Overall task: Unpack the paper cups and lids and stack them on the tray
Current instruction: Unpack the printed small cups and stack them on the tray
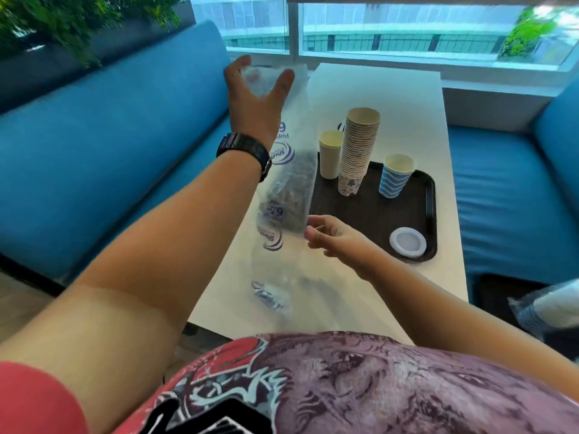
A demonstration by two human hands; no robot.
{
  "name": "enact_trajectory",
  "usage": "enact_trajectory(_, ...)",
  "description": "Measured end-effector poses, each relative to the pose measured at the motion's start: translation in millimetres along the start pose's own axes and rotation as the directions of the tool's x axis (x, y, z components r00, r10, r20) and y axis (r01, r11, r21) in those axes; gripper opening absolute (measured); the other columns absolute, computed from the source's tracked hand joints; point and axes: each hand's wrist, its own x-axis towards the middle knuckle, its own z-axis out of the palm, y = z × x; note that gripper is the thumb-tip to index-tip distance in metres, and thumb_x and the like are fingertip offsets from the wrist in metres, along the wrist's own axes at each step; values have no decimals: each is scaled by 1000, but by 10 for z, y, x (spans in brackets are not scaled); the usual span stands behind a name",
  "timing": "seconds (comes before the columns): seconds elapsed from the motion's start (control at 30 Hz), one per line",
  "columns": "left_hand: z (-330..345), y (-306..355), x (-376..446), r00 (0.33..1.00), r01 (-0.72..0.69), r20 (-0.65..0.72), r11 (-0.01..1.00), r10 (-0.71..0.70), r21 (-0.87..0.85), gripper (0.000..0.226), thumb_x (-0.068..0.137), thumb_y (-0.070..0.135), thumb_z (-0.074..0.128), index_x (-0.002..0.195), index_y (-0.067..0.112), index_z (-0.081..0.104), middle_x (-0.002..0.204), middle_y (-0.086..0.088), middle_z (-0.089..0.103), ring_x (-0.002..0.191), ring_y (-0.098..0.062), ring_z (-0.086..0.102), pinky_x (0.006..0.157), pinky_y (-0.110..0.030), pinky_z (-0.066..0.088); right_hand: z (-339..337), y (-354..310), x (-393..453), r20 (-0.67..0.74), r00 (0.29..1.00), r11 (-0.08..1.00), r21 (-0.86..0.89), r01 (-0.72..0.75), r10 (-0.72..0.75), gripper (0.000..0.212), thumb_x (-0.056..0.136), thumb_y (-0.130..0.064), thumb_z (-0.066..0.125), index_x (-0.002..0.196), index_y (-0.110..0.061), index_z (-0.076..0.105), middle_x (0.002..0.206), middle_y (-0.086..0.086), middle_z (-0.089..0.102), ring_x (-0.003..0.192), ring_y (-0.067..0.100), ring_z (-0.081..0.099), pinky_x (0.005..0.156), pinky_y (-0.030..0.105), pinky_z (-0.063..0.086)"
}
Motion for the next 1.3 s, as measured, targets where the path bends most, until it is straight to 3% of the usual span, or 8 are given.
enact_trajectory(0.17, -35, 95, 8, 976, 99, -176, 980, -129, -170, 64, 80, 32, 80, 126, 11, 42, 124, -7, 48, 113, -20, 52, 98, -32, 48, 331, 93, -102, -68, 997, 998, -39, -46, 43, 113, 56, -66, 78, 147, -31, 22, 120, -1, 58, 108, 13, 62, 94, 32, 49)
enact_trajectory(0.37, -323, -125, -27, 914, 185, -322, 960, -246, -210, 65, 70, 37, 84, 117, 12, 47, 117, -3, 50, 111, -25, 57, 95, -39, 51, 241, 416, -154, -197, 973, 988, -80, -135, 117, 60, 75, -10, 77, 126, -15, 46, 89, 13, 71, 79, 26, 67, 72, 42, 52)
enact_trajectory(0.5, -620, -545, -157, 916, 357, -154, 928, -370, -109, 40, 76, 44, 79, 88, 18, 51, 90, 1, 58, 86, -22, 61, 74, -29, 55, -2, 530, -266, -59, 974, 973, -64, -220, 217, 34, 81, 2, 65, 105, -19, 53, 100, 23, 71, 74, 26, 65, 58, 30, 37)
enact_trajectory(0.7, -887, -1110, -546, 857, 441, 99, 819, -506, 367, 42, 86, 59, 65, 63, 24, 61, 70, 5, 55, 68, -20, 50, 65, -26, 41, -352, 595, -279, 183, 855, 868, -211, -449, 486, 36, 88, 2, 59, 117, -19, 59, 92, 12, 74, 79, 28, 68, 77, 39, 52)
enact_trajectory(0.83, -1267, -1419, -730, 810, 435, 137, 741, -570, 512, 37, 90, 50, 62, 65, 23, 67, 76, 4, 62, 69, -16, 55, 71, -27, 40, -548, 621, -315, -12, 774, 728, -329, -601, 633, 21, 87, -17, 70, 106, -12, 63, 90, 12, 72, 79, 31, 67, 64, 34, 54)
enact_trajectory(0.97, -1538, -1629, -773, 758, 439, 186, 699, -626, 565, 38, 96, 44, 56, 76, 15, 71, 82, -2, 72, 63, -18, 61, 62, -25, 43, -677, 676, -302, -432, 664, 623, -255, -739, 610, 45, 83, -45, 71, 103, -7, 59, 85, 10, 65, 64, 25, 65, 58, 31, 53)
enact_trajectory(1.13, -1694, -1866, -879, 733, 433, 216, 687, -645, 583, 35, 97, 47, 50, 85, 22, 71, 82, 1, 73, 60, -20, 60, 72, -33, 50, -560, 784, -427, -778, 406, 767, 147, -624, 480, 67, 92, -63, 39, 123, -6, 52, 110, 16, 65, 74, 31, 66, 56, 32, 46)
enact_trajectory(1.3, -1635, -1894, -918, 698, 516, 280, 734, -659, 442, 29, 100, 33, 54, 87, 10, 68, 87, -6, 71, 61, -17, 61, 61, -27, 49, -211, 786, -460, -733, 363, 714, 232, -661, 575, 75, 96, -64, 26, 137, -4, 43, 136, 22, 49, 122, 40, 49, 102, 45, 39)
